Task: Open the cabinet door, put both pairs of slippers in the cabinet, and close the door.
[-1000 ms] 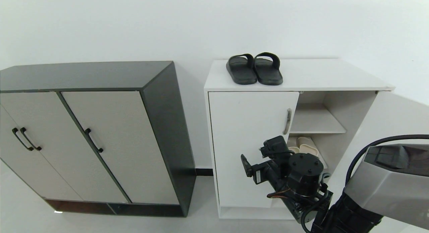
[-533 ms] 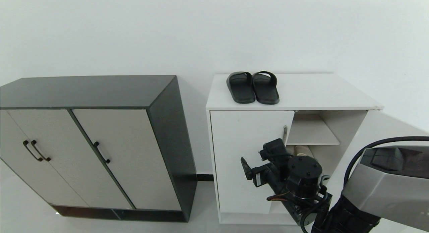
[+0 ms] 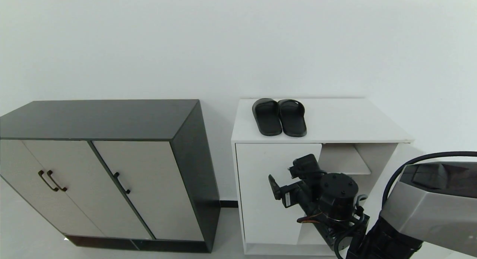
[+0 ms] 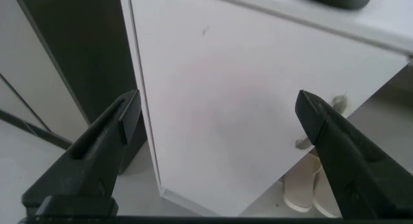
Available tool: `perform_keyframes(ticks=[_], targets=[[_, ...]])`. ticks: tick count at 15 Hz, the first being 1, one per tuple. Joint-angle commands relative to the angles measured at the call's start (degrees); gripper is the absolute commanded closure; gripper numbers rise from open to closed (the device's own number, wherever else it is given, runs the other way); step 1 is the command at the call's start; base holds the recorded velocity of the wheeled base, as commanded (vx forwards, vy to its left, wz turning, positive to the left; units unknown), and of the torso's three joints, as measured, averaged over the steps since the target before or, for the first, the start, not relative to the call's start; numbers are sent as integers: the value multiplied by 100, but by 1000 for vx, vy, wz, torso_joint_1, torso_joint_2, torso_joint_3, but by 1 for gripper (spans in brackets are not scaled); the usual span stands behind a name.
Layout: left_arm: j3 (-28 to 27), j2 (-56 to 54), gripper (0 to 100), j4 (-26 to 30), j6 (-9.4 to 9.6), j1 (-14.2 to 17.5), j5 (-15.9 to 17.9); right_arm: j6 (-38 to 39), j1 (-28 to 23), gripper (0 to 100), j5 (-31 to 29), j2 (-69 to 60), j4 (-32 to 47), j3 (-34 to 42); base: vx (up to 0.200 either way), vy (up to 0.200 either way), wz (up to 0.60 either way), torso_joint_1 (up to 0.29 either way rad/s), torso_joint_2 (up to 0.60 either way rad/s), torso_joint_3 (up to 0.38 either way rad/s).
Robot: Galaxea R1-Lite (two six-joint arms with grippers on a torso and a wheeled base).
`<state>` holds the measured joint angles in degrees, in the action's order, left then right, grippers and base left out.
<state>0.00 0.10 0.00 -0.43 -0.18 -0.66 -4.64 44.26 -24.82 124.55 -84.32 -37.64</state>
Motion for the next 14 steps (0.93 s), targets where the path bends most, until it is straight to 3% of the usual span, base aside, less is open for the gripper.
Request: perform_keyframes(ticks=[1,4,8,11,12,13,14], targets=[[0,-1,100,-9,-1,1,-4,-1,-14,0,3,17,-23,-6,0,0,0,266,-608,-330],[0,-1,100,0,-1,1,-4,-124,-76,0,197,315,-568,3,0,0,0,207,-463,-240],[0,-1,100,0,-1,1,4,-511,-199,0,197,166,-568,47,0,0,0,22,-45,-24],[0,-1,100,0,16,1,13,104,21,0,21,-1267,1770,-182,0,0,0,0,0,0],[0,-1,100,0,16,1,13,737,197,0,-225,-1820,3291,-674,0,0,0,0,0,0],[0,-1,100,0,16,1,22,1150,276,0,-462,-2031,4178,-1087,0,0,0,0,0,0],[0,-1,100,0,25,1,22,1915,328,0,-1069,-2075,5382,-1913,0,0,0,0,0,0]])
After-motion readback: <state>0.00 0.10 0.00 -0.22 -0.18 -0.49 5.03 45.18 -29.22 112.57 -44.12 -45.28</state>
